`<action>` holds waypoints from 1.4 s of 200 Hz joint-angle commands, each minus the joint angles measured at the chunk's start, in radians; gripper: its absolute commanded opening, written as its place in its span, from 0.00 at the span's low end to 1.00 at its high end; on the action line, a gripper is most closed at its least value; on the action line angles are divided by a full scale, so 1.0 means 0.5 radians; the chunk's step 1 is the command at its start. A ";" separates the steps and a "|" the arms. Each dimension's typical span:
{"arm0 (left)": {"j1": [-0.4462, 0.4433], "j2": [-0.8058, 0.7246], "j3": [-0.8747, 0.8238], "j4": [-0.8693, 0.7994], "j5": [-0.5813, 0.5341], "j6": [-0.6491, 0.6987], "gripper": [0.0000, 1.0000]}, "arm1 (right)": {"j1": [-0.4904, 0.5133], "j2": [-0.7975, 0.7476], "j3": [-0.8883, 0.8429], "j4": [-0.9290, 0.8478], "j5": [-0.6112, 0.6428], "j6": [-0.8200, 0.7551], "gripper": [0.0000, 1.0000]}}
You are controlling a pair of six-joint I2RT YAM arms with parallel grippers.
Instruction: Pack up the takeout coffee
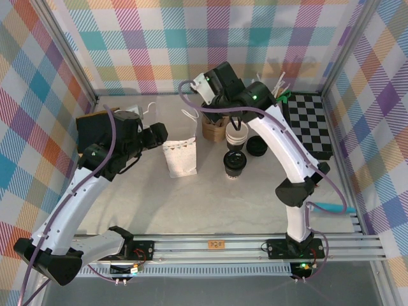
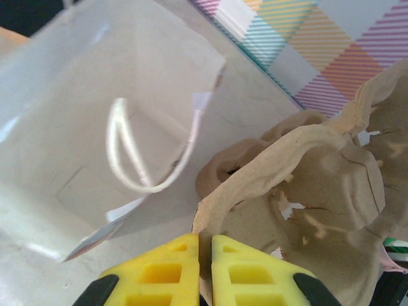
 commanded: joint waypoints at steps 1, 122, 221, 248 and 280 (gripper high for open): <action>0.034 -0.043 0.075 -0.048 -0.010 0.011 0.75 | 0.105 -0.098 0.034 -0.053 0.022 -0.135 0.12; 0.104 -0.208 0.029 -0.136 -0.036 -0.087 0.76 | 0.521 -0.056 0.100 0.226 -0.042 -0.405 0.13; 0.142 -0.293 -0.101 -0.153 -0.061 -0.083 0.76 | 0.529 0.235 0.182 0.366 -0.030 -0.348 0.11; 0.152 -0.270 -0.109 -0.146 -0.085 -0.080 0.79 | 0.515 0.219 0.183 0.414 0.076 -0.349 0.19; 0.155 -0.142 -0.098 -0.086 -0.142 -0.051 0.98 | 0.355 0.224 0.203 0.414 0.218 -0.032 0.35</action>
